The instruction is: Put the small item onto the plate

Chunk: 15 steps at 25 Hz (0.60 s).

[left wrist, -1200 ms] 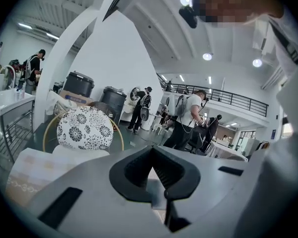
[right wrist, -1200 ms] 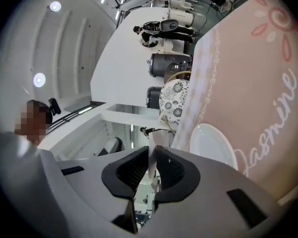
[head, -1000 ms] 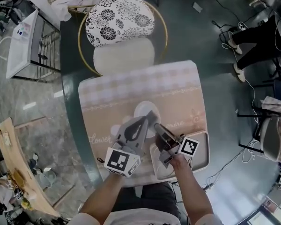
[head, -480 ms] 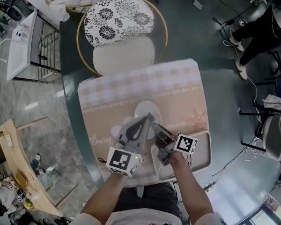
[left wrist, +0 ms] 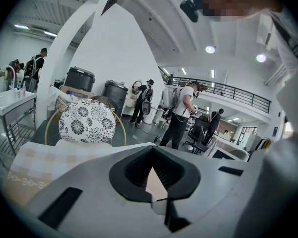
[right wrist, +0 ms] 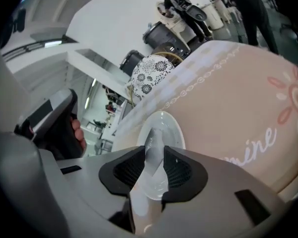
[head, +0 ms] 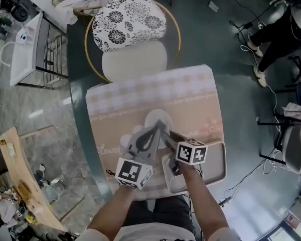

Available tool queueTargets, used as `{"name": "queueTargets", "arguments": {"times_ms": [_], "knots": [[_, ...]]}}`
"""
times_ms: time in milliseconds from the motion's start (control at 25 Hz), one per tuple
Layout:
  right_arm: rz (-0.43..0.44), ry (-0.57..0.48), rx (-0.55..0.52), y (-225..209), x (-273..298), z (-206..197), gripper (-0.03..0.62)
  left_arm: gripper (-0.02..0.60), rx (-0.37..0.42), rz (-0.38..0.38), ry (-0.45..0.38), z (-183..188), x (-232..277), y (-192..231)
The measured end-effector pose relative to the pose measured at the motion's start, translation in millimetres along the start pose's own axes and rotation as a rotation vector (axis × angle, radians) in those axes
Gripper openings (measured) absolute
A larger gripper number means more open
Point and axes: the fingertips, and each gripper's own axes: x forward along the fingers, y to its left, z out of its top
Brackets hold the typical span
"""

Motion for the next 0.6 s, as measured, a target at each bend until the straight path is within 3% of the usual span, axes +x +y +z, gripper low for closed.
{"name": "queueTargets", "arguments": {"times_ms": [280, 440, 600], "knots": [[-0.228, 0.132, -0.410, -6.9, -2.2, -11.1, 0.123, 0.005, 0.011, 0.005, 0.006, 2.9, -4.6, -4.4], [-0.249, 0.114, -0.503, 1.6, -2.0, -2.1, 0.135, 0.005, 0.014, 0.008, 0.001, 7.0, -8.1, -6.4], [-0.220, 0.032, -0.512, 21.7, -16.0, 13.2, 0.133, 0.005, 0.025, 0.007, 0.004, 13.8, -15.0, -10.3]]}}
